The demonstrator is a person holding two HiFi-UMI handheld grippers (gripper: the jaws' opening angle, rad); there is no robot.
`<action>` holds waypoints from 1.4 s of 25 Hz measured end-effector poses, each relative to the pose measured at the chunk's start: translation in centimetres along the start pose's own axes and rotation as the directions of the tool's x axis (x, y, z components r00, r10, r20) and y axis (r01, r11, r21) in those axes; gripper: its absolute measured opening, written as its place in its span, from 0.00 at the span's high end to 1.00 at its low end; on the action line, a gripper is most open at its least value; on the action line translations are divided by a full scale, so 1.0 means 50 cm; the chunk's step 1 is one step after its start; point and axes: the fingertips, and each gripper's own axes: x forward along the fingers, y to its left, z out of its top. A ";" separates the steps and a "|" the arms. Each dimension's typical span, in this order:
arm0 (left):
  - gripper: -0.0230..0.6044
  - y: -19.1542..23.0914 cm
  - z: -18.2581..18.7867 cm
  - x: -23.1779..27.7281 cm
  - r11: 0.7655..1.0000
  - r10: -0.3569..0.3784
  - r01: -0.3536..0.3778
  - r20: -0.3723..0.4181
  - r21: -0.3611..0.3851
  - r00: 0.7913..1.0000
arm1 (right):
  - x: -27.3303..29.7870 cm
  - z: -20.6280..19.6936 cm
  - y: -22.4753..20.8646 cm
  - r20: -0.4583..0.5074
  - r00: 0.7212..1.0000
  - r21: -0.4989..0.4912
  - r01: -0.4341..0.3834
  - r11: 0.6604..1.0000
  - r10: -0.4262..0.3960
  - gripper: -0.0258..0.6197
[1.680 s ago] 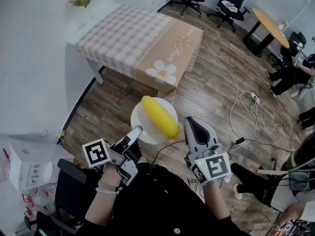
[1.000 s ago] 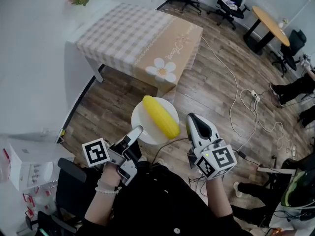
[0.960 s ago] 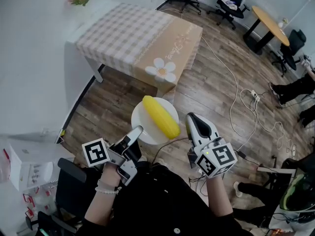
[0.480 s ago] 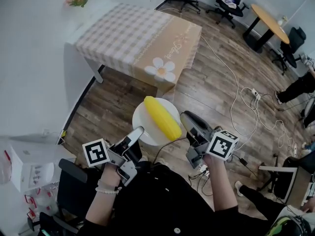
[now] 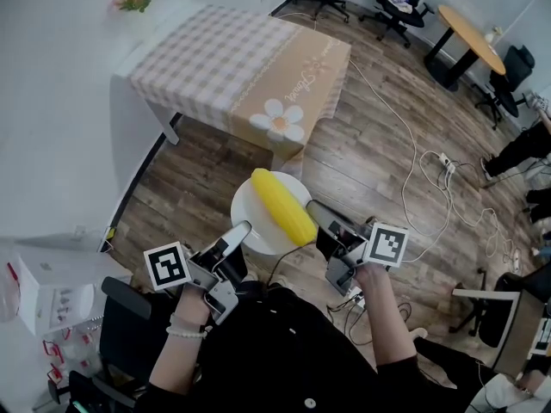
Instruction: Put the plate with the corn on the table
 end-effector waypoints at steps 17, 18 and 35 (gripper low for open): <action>0.91 0.003 -0.047 0.026 1.000 0.014 -0.014 0.006 0.011 1.000 | -0.051 0.008 -0.010 0.007 1.000 -0.011 0.003 1.000 -0.003 0.85; 0.91 0.003 -0.051 0.028 1.000 0.014 -0.014 0.006 0.012 1.000 | -0.055 0.008 -0.011 0.007 1.000 -0.014 0.003 1.000 -0.003 0.85; 0.91 0.002 -0.114 0.059 1.000 0.008 -0.008 0.017 -0.008 1.000 | -0.122 0.016 -0.023 0.006 1.000 -0.029 0.003 1.000 -0.003 0.85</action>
